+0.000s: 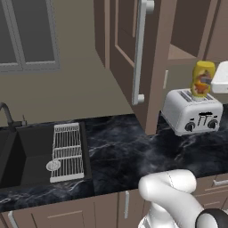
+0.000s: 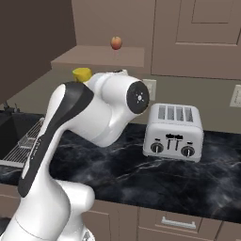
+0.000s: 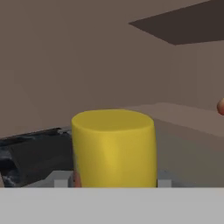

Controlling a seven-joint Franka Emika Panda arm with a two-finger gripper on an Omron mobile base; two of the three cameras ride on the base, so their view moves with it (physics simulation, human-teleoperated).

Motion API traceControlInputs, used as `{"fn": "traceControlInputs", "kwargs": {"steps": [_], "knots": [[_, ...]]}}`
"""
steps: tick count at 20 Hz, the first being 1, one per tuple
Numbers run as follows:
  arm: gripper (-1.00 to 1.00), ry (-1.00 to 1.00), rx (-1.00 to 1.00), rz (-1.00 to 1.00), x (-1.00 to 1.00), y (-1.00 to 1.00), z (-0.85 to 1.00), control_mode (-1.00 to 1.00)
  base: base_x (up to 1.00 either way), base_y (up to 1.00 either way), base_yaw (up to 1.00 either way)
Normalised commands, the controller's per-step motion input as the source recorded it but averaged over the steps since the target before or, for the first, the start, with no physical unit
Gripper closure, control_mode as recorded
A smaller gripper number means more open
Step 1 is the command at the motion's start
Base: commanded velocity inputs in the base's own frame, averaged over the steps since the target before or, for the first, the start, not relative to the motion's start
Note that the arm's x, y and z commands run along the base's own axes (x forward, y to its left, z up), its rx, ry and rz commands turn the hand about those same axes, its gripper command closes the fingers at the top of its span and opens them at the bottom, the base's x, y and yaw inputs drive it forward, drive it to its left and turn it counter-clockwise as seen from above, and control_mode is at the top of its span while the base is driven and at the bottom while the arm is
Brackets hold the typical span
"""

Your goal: The dining table condiment station is running low on mustard. Refill the condiment station by opening the cabinet and taking the mustard from the cabinet and placing it on the dining table.

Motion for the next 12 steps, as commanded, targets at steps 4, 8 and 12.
{"fn": "traceControlInputs", "kwargs": {"steps": [4, 8, 12], "knots": [[1.00, 0.00, -0.03, 0.00, -0.28, 0.00, -0.25, -1.00, 0.00, 0.00, 0.00], [1.00, 0.00, 0.00, 0.00, -0.04, 0.00, 0.00, -1.00, 0.00, 0.00, 0.00], [1.00, 0.00, 0.00, 0.00, 0.00, 0.00, 0.00, -1.00, 0.00, 0.00, 0.00]]}}
